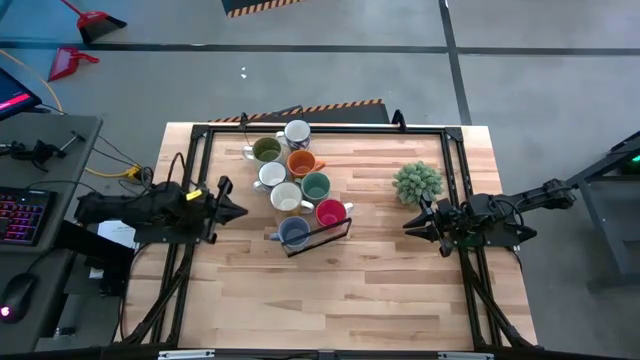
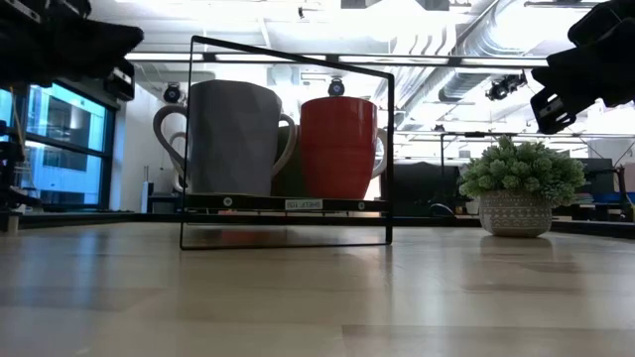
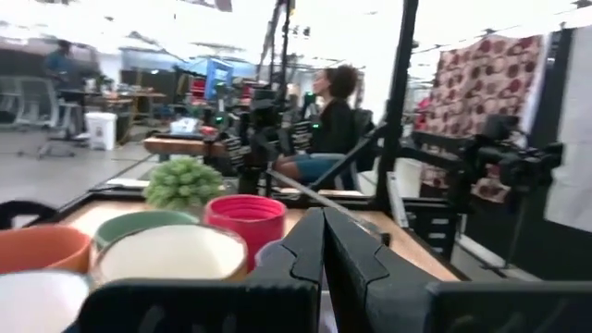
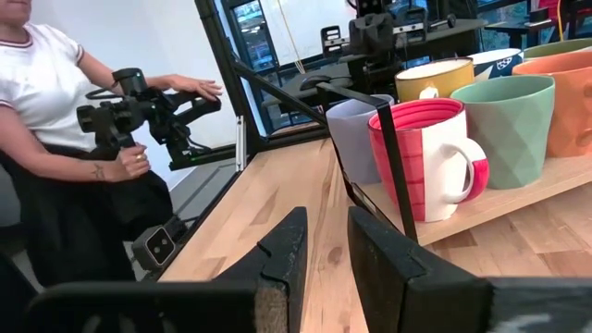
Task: Place coffee mugs
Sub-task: Return to home position
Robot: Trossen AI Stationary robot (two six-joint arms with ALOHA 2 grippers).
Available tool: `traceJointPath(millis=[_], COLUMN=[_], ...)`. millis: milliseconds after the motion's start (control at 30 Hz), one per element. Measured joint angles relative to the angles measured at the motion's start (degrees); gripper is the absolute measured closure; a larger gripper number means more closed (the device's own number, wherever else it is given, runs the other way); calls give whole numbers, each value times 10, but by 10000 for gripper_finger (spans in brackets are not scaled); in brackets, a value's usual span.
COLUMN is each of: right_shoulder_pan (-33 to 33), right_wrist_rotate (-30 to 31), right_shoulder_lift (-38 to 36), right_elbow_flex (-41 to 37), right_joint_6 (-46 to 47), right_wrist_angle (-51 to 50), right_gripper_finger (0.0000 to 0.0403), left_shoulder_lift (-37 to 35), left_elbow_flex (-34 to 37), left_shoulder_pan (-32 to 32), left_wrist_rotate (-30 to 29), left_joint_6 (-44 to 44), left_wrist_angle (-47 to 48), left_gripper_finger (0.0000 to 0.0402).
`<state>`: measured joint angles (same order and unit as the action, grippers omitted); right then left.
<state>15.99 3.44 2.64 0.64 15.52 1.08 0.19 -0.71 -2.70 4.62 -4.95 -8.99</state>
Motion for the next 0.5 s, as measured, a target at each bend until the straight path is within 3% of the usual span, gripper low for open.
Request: traceJointPath(millis=[200, 500], right_shoulder_pan=[0, 0], right_wrist_rotate=[0, 0], right_shoulder_lift=[0, 0], right_elbow_flex=[0, 0], right_joint_6=[1, 0], right_wrist_angle=[0, 0], right_gripper_finger=[334, 334], left_shoulder_lift=[0, 2], left_elbow_flex=[0, 0], left_shoulder_pan=[21, 21], left_wrist_rotate=[-2, -2], left_joint_6=[-48, -54], left_wrist_angle=[24, 28], left_gripper_finger=[401, 401])
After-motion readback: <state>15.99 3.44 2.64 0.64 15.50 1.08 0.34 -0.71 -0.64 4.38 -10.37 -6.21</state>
